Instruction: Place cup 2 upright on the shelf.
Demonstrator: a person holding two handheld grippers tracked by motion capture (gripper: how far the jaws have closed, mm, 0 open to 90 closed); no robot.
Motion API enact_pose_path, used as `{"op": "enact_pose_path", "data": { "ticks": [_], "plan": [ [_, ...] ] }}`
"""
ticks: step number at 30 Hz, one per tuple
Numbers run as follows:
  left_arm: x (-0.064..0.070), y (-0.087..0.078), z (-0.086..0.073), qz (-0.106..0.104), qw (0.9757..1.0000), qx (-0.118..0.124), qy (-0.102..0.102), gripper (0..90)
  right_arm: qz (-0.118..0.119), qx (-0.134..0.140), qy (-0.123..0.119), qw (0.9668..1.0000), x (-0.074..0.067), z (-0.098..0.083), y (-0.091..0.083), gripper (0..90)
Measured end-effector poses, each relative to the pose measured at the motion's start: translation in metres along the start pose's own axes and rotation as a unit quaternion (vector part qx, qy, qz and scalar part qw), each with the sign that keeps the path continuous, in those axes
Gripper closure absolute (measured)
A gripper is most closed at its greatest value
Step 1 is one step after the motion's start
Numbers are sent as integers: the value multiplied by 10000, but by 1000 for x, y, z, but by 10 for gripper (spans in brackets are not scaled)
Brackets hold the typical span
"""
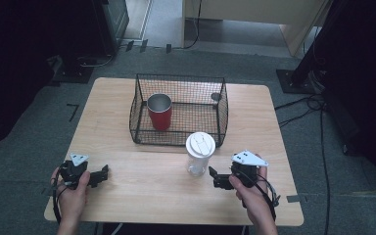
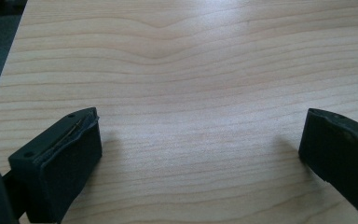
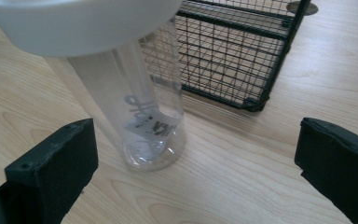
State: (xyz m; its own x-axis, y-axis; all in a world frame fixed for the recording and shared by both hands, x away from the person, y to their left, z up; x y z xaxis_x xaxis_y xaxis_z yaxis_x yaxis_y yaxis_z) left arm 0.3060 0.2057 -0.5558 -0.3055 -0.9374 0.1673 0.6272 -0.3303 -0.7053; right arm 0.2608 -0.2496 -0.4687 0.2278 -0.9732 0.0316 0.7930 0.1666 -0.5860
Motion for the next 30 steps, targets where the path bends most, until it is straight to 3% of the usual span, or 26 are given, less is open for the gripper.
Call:
{"op": "enact_pose_path", "data": {
  "ticks": [11, 30],
  "plan": [
    [0, 0, 0, 0, 10000, -1, 1, 0, 159, 123, -93, 9998, -17, 5, 8, 0],
    [0, 0, 0, 0, 10000, -1, 0, 0, 280, 181, -141, 9993, -35, 16, 18, 0]
  ]
}}
Point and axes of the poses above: each handheld gripper's, and its own axes: y roughly forward along the jaws, z roughly out of its top, x roughly to its right, the point moved 5 cm from there along y, roughly forward along the jaws, and after that the axes turned 14 degrees about -z, right-handed, at the moved point
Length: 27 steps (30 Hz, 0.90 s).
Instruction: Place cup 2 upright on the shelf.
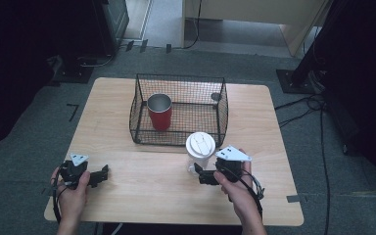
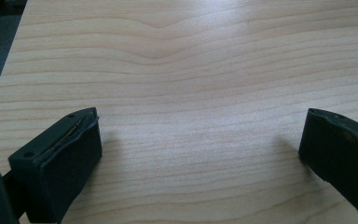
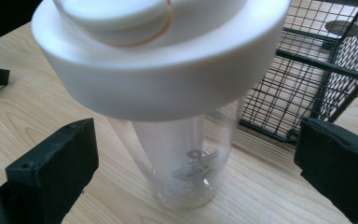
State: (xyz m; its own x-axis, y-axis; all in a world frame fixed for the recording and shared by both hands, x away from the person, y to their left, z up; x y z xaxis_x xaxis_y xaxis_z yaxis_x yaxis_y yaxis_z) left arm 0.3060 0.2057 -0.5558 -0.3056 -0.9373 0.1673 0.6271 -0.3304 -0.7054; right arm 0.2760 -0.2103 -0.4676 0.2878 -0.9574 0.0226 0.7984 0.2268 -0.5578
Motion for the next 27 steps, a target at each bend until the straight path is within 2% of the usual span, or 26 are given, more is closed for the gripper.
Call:
{"op": "enact_pose_path", "data": {
  "ticks": [12, 23, 27],
  "plan": [
    [0, 0, 0, 0, 10000, 1, -1, 0, 26, -43, -135, 9999, -12, 5, 9, 0],
    [0, 0, 0, 0, 10000, -1, 0, 0, -64, 64, 37, 10000, -17, 13, 17, 8],
    [0, 0, 0, 0, 10000, -1, 0, 0, -137, 154, 241, 9995, -20, 17, 20, 38]
  ]
}}
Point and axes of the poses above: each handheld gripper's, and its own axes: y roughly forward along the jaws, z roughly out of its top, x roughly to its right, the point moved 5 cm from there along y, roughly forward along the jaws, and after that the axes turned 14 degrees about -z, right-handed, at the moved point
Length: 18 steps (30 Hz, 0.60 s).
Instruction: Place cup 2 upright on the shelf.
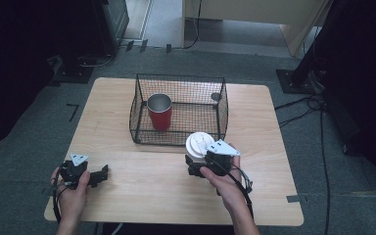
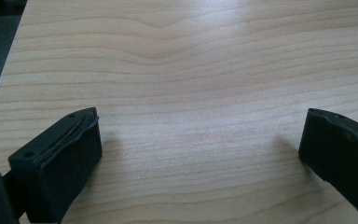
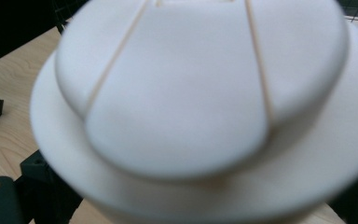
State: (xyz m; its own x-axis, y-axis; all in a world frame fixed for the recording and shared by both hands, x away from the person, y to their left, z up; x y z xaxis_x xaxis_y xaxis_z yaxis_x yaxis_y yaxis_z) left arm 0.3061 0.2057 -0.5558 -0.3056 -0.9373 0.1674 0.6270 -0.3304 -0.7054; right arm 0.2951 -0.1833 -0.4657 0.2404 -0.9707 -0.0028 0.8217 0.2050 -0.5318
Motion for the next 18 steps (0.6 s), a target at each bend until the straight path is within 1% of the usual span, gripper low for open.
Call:
{"op": "enact_pose_path", "data": {
  "ticks": [3, 5, 6, 12, 15, 18],
  "plan": [
    [0, 0, 0, 1, 10000, 1, -2, 0, 36, 52, 7, 10000, -4, 2, 2, 38],
    [0, 0, 0, 1, 10000, 0, -1, 0, -18, 42, -23, 10000, -6, 3, 4, 38],
    [0, 0, 0, 1, 10000, 1, -1, 0, -38, 34, -1, 10000, -6, 3, 5, 40],
    [0, 0, 0, 0, 10000, 1, 0, 0, -242, 92, -46, 9997, -6, 4, 7, 101],
    [0, 0, 0, 1, 10000, 1, -1, 0, -290, 161, -41, 9994, -6, 4, 7, 135],
    [0, 0, 0, 1, 10000, 1, -1, 0, -341, 177, -105, 9992, -6, 3, 8, 142]
  ]
}}
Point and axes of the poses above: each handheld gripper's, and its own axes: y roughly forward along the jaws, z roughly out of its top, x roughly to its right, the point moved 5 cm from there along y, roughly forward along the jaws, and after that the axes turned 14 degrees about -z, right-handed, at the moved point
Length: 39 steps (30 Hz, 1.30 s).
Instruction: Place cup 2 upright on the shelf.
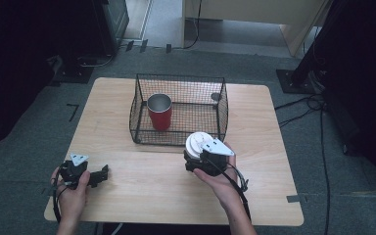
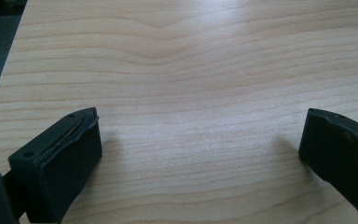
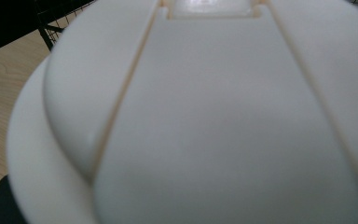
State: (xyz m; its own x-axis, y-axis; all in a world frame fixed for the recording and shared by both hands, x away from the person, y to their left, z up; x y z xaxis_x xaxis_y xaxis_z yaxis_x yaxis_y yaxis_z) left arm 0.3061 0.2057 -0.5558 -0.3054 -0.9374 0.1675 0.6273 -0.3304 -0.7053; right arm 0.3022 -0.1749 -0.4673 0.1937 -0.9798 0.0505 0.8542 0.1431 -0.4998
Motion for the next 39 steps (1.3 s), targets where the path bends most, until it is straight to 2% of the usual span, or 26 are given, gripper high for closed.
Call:
{"op": "enact_pose_path", "data": {
  "ticks": [4, 10, 27, 39],
  "plan": [
    [0, 0, 1, 0, 10000, -5, 9, 0, -55, 66, -111, 9999, -3, -1, 4, 140],
    [0, 0, 1, -1, 10000, -5, 10, 0, -154, 145, -155, 9997, -4, -3, 5, 156],
    [0, 0, 1, 0, 10000, -13, 14, 0, -117, 344, -142, 9992, -5, -5, 2, 160],
    [0, 0, 1, -2, 10000, -8, 10, 0, -81, 470, -28, 9989, -2, 5, -6, 160]
  ]
}}
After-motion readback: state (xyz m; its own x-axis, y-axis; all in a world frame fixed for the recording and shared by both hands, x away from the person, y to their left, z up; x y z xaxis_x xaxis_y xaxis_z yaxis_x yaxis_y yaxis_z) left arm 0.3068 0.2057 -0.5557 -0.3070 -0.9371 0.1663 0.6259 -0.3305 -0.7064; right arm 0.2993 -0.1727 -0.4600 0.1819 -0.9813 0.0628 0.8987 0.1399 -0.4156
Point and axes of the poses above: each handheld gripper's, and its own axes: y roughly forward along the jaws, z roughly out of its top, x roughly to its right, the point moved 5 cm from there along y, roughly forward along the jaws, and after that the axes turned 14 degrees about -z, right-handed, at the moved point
